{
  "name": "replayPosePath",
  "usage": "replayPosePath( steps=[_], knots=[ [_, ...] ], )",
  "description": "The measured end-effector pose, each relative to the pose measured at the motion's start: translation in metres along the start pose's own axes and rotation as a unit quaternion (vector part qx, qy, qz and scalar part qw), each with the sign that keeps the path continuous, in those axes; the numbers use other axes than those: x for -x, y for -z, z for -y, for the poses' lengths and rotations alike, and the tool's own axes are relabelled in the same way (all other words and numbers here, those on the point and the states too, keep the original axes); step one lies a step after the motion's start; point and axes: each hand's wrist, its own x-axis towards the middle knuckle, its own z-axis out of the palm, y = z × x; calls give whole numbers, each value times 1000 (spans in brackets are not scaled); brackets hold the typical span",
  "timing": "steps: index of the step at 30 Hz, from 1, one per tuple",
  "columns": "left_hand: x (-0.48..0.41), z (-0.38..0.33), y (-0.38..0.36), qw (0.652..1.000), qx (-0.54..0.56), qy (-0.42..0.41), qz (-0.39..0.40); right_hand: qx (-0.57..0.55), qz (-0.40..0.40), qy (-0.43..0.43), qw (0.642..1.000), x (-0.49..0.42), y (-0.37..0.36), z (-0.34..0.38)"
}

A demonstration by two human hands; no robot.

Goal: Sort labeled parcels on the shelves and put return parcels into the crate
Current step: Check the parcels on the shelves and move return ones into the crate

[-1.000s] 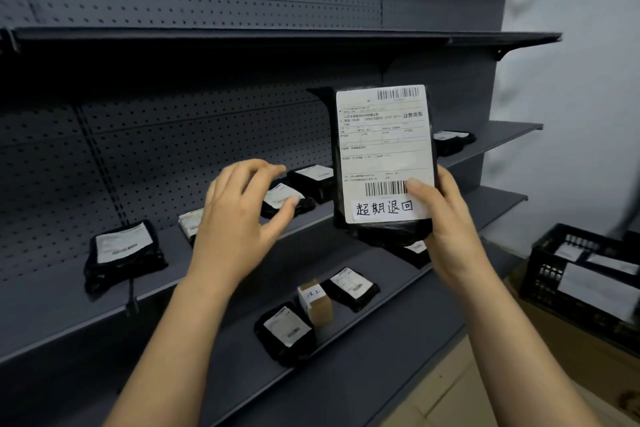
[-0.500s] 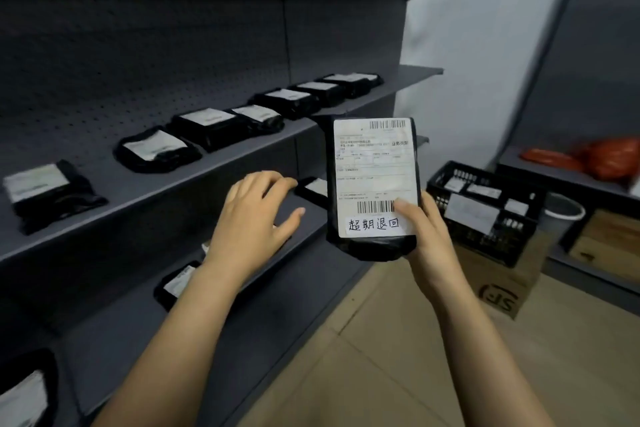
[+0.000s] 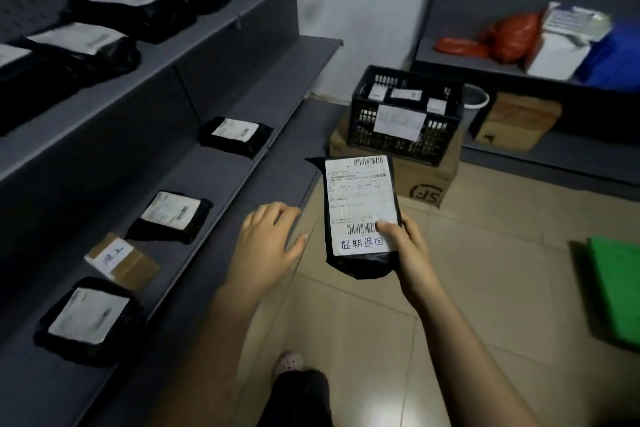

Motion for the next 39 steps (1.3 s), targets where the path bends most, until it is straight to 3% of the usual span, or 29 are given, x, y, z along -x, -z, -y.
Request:
replayPosePath(
  steps=[10, 20, 31, 39],
  knots=[
    [-113, 43, -46, 993, 90, -41, 65, -43, -114, -26, 992, -68, -20, -9],
    [-233, 8, -115, 980, 111, -113, 119, -78, -221, -39, 971, -169, 32, 6],
    [-435, -90, -190, 984, 129, -99, 70, -44, -179, -35, 982, -369, 138, 106],
    [-566, -105, -222, 987, 114, -103, 53, -52, -175, -34, 983, -499, 171, 152]
  ],
)
